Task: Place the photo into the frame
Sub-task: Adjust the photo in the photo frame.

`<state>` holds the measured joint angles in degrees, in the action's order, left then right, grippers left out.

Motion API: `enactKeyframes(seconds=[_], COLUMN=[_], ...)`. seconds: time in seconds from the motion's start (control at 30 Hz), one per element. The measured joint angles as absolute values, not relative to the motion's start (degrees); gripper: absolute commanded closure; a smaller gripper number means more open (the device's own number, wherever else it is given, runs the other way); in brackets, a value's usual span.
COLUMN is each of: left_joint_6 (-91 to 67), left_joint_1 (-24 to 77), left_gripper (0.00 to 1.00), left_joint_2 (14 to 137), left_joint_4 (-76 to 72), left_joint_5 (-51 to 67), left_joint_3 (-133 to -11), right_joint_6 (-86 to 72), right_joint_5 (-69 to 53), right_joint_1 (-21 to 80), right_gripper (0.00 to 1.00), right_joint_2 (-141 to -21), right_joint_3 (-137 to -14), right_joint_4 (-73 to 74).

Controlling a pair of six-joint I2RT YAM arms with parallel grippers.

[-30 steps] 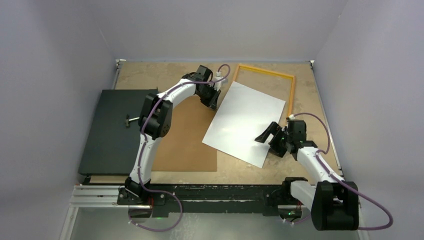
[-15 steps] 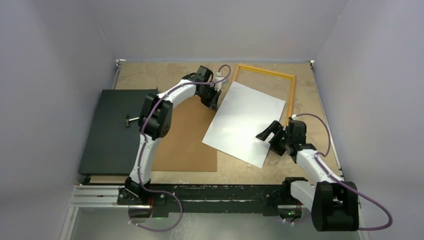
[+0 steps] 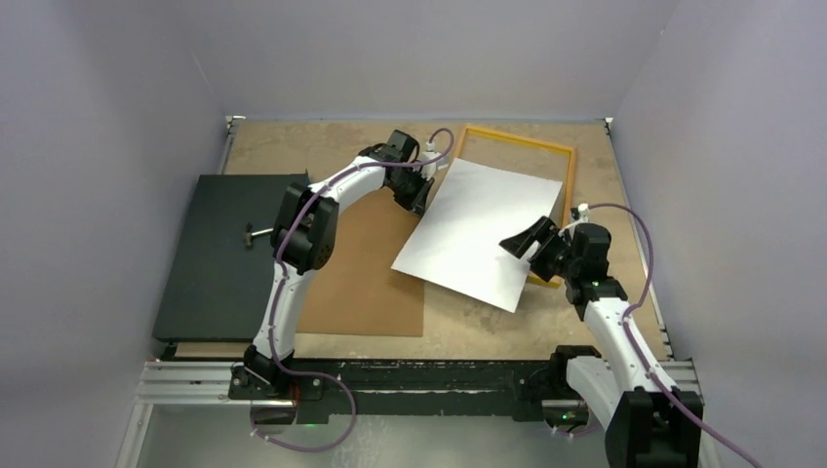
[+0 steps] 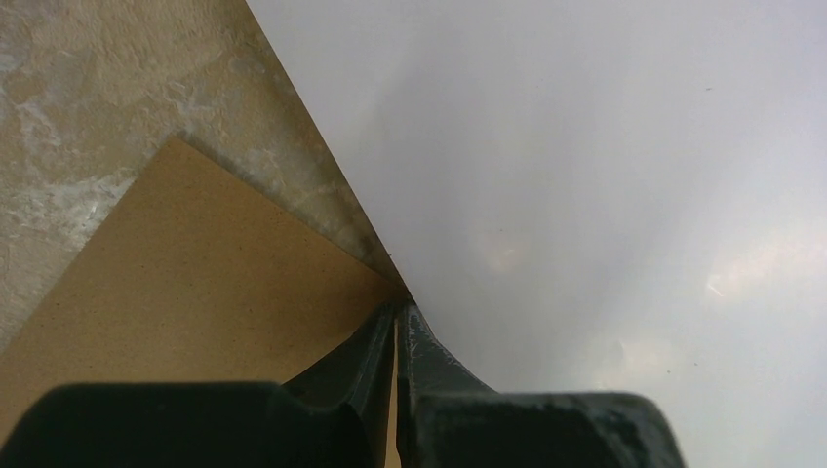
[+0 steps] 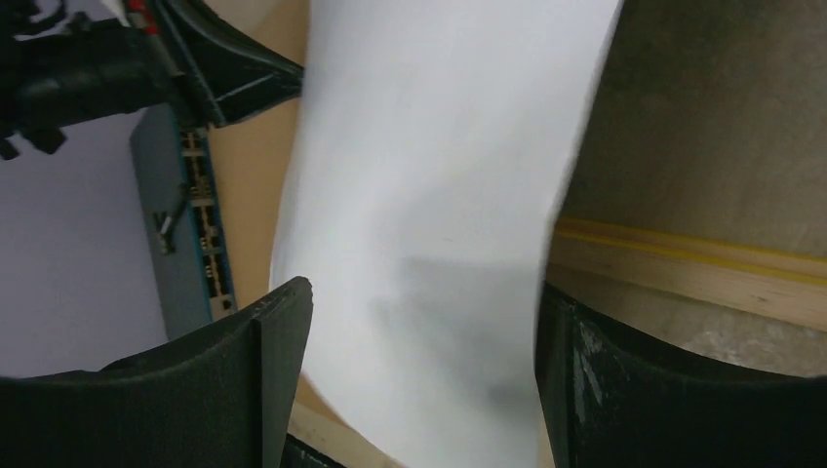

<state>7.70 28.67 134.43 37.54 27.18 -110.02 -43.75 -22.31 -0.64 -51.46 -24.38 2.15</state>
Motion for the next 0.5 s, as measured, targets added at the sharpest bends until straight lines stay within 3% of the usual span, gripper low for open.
enactKeyframes(seconds=[0.3, 0.5], left_joint_6=[8.1, 8.2], left_joint_1=[28.9, 29.0], left_gripper=[0.99, 0.99], left_joint_2=[134.3, 134.3], left_joint_4=[37.6, 37.6], left_joint_5=[26.2, 25.8], left_joint_3=[-110.0, -110.0], right_joint_6=[-45.1, -44.3], right_joint_5=[-26.0, -25.0], right_joint_1=[-0.6, -0.6], right_gripper=[0.16, 0.3], right_joint_2=[-49.1, -50.9], right_joint_3=[-26.2, -28.4], right_joint_4=[1.6, 3.3])
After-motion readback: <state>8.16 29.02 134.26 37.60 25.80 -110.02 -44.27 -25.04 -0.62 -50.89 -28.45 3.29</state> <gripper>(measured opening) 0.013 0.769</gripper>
